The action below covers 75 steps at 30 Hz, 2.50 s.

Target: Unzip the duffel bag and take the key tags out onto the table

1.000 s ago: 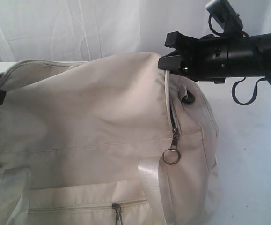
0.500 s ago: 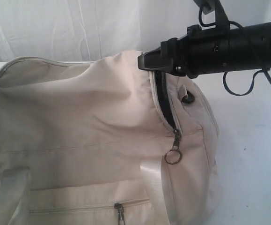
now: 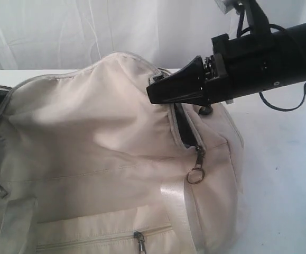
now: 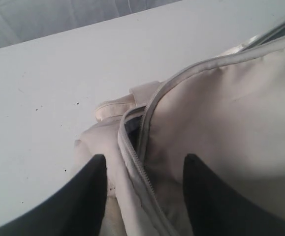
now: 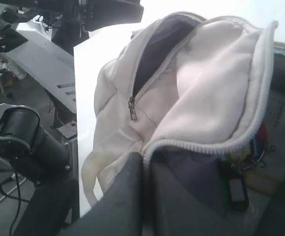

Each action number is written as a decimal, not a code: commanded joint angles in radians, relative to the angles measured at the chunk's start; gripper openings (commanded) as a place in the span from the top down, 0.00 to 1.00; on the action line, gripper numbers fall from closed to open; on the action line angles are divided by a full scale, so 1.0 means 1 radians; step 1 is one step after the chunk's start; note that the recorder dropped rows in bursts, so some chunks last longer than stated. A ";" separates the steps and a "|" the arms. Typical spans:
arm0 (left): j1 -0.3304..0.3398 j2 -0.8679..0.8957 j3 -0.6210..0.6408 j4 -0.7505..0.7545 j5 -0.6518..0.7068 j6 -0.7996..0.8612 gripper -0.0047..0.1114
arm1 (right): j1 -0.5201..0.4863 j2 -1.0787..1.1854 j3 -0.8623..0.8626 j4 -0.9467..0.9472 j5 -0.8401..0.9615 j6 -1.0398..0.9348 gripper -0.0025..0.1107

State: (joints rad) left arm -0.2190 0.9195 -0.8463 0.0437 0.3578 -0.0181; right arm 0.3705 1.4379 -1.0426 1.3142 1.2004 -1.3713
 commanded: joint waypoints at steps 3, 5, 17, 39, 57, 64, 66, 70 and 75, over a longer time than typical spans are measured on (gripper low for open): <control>-0.002 -0.005 -0.003 -0.017 -0.030 -0.003 0.50 | 0.014 -0.074 -0.003 -0.180 0.021 0.075 0.98; -0.002 -0.005 -0.003 -0.017 -0.022 0.044 0.50 | 0.023 -0.100 -0.003 -0.248 0.021 0.094 0.98; -0.002 0.037 -0.003 -0.489 0.162 0.765 0.50 | 0.085 -0.246 -0.003 -0.281 0.021 0.120 0.98; -0.002 0.197 -0.003 -0.643 0.130 0.774 0.50 | 0.130 -0.520 -0.003 -0.410 0.021 0.260 0.98; -0.002 0.267 -0.003 -0.723 0.000 0.774 0.63 | 0.163 -0.529 -0.001 -0.360 0.021 0.422 0.98; -0.002 0.267 -0.003 -0.723 0.000 0.774 0.63 | 0.316 -0.529 0.030 -0.355 0.021 0.585 0.98; -0.002 0.267 -0.003 -0.723 -0.002 0.773 0.63 | 0.366 -0.529 0.056 -0.355 0.021 0.609 0.98; -0.002 0.259 -0.003 -0.723 -0.016 0.730 0.63 | 0.446 -0.529 0.114 -0.373 0.021 0.672 0.98; -0.002 0.188 -0.003 -0.723 -0.100 0.662 0.75 | 0.506 -0.529 0.215 -0.386 0.021 0.676 0.98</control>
State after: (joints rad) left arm -0.2190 1.1566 -0.8463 -0.6593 0.2991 0.6784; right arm 0.8480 0.9209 -0.8738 0.8781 1.1864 -0.7099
